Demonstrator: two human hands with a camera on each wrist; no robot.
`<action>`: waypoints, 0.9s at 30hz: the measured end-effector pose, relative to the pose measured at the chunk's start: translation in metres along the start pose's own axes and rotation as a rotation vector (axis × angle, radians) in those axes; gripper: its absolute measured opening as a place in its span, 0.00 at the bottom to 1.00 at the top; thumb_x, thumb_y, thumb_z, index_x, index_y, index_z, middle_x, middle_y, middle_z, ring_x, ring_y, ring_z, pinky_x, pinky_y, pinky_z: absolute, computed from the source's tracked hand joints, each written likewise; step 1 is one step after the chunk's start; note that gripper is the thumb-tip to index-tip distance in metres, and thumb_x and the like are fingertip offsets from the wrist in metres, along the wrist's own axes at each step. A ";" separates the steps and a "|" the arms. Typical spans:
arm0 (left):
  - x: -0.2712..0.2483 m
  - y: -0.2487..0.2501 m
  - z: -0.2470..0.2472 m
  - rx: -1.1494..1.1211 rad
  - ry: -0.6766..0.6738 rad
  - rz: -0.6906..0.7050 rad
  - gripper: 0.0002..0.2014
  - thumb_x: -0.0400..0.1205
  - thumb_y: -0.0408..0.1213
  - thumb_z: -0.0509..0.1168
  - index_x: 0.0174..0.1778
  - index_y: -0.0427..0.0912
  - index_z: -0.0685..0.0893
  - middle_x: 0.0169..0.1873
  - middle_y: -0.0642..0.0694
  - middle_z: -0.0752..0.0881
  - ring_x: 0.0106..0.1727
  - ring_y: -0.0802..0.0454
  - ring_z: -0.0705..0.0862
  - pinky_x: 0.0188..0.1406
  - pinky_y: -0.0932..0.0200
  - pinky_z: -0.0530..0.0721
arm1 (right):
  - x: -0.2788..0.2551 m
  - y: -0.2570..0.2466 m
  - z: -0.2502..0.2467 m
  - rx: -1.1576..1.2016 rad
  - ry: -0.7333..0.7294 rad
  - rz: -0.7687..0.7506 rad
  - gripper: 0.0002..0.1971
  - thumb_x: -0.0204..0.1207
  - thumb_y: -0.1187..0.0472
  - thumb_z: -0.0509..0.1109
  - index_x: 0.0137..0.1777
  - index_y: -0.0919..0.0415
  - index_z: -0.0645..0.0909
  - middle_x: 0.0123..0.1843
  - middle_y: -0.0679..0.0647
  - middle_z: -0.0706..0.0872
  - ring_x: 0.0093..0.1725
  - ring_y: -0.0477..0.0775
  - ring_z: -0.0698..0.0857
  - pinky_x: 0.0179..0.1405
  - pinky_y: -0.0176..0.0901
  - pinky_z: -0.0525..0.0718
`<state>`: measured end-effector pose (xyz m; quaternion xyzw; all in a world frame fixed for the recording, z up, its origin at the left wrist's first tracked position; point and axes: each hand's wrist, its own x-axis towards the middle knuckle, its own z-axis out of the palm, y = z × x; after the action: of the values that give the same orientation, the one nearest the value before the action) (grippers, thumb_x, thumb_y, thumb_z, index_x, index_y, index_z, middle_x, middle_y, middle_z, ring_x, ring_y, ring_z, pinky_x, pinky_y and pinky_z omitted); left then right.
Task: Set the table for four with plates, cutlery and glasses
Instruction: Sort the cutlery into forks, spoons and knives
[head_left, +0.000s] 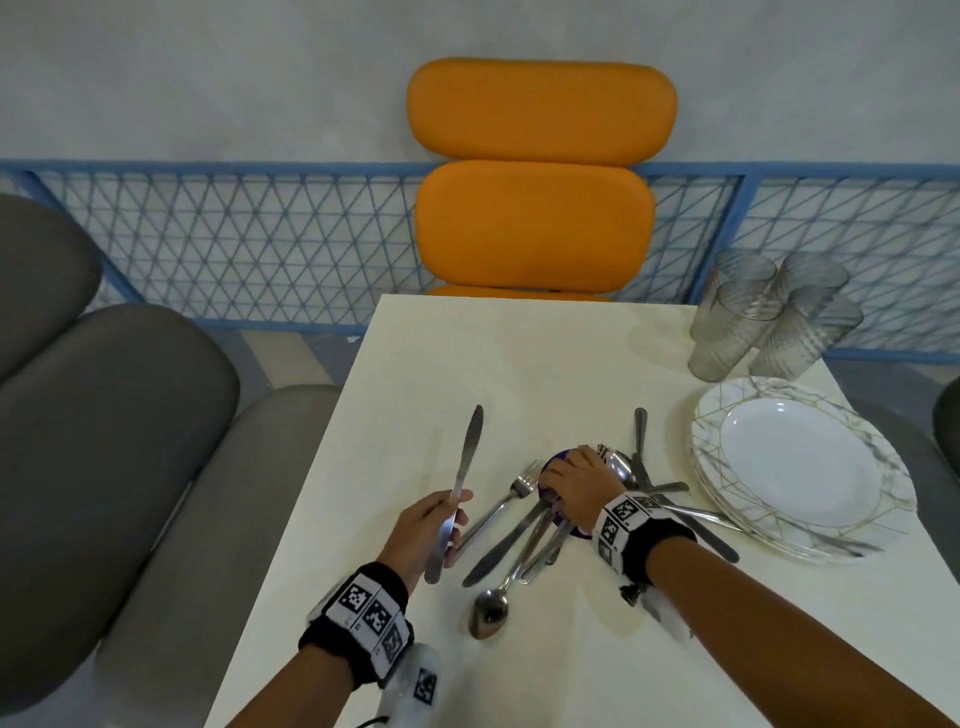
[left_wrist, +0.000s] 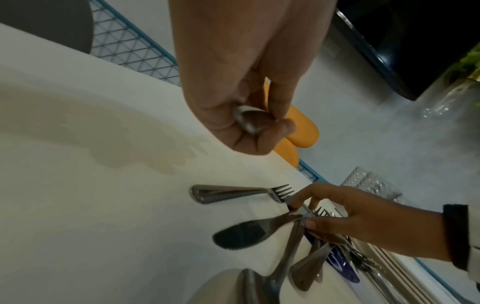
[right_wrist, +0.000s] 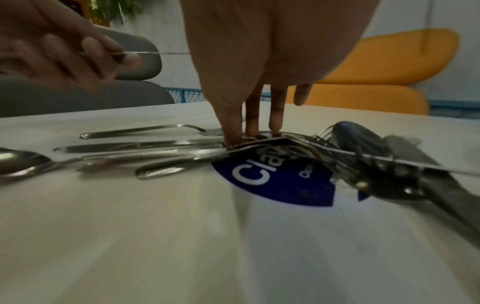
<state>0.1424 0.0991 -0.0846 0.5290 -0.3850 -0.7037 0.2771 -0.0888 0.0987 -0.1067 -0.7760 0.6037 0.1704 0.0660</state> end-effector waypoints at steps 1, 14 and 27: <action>-0.001 -0.001 0.000 -0.022 -0.005 0.001 0.10 0.85 0.34 0.58 0.51 0.40 0.85 0.33 0.45 0.78 0.26 0.53 0.73 0.24 0.62 0.72 | 0.002 -0.001 -0.001 -0.026 -0.013 -0.015 0.21 0.81 0.57 0.59 0.73 0.56 0.67 0.75 0.53 0.71 0.74 0.59 0.66 0.80 0.53 0.54; 0.005 -0.007 -0.003 -0.041 0.159 0.029 0.06 0.85 0.31 0.57 0.50 0.38 0.80 0.29 0.45 0.76 0.20 0.57 0.72 0.15 0.65 0.70 | -0.008 -0.003 -0.014 0.183 -0.105 -0.163 0.18 0.78 0.72 0.60 0.67 0.63 0.70 0.67 0.60 0.75 0.67 0.60 0.73 0.63 0.47 0.71; 0.016 -0.021 0.036 -0.043 0.106 -0.056 0.14 0.87 0.43 0.53 0.56 0.35 0.71 0.25 0.44 0.73 0.18 0.54 0.78 0.33 0.52 0.81 | -0.042 -0.062 -0.011 1.041 0.492 0.184 0.07 0.79 0.70 0.54 0.45 0.57 0.67 0.33 0.44 0.69 0.31 0.42 0.68 0.34 0.36 0.69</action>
<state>0.1037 0.1068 -0.1052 0.5701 -0.3398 -0.6901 0.2886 -0.0365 0.1496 -0.0884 -0.6027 0.6704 -0.3288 0.2815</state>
